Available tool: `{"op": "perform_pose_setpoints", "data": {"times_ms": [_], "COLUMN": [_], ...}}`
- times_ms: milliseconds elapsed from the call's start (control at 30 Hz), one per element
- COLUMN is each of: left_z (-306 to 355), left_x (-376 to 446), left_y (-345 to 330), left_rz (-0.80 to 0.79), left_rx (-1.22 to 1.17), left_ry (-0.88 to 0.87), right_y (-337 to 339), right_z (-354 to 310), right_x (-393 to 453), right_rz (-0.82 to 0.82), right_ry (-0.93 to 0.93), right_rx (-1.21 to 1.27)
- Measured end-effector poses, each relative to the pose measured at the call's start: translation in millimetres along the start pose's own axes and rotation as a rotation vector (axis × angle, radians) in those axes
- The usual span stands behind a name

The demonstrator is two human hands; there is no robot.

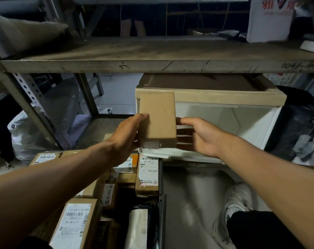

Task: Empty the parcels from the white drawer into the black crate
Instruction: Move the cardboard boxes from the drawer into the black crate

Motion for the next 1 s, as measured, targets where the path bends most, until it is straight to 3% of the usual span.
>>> {"op": "perform_pose_setpoints", "data": {"times_ms": [133,267,467,633,733,1000], "left_z": [1.6,2.0,-3.2,-3.4,-7.6,-2.1], "left_x": [2.4,3.2,0.3,-1.2,-1.1,0.9], "left_y": [10.3,10.2,-11.1,-15.3,-10.6,-0.2], "left_rz": [0.146,0.196,-0.041,-0.116,-0.059,0.110], "left_rx": [0.019,0.029,0.091,0.031,0.039,0.102], "left_ry": [-0.073,-0.062,0.034,0.047,0.049,0.000], "right_y": [8.4,7.3,1.3,-2.4,-1.9,9.3], "right_z": [-11.1,-10.7,-9.9,-5.0,1.2,0.6], "right_x": [0.3,3.3,4.0,0.9,-0.8,7.4], "right_rz": [0.130,0.125,0.052,0.022,0.007,0.153], "right_ry": [0.115,0.109,0.103,0.041,-0.015,0.035], "right_rx": [0.028,0.032,0.014,-0.029,-0.063,-0.052]}}
Point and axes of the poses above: each hand's wrist, its own x-axis towards the middle knuckle, its own y-axis out of the back of the hand, z = x × y, the point moved 7 cm from there along x, towards the middle knuckle, and after that the axes turned 2 degrees about x, right-handed, at the moved point
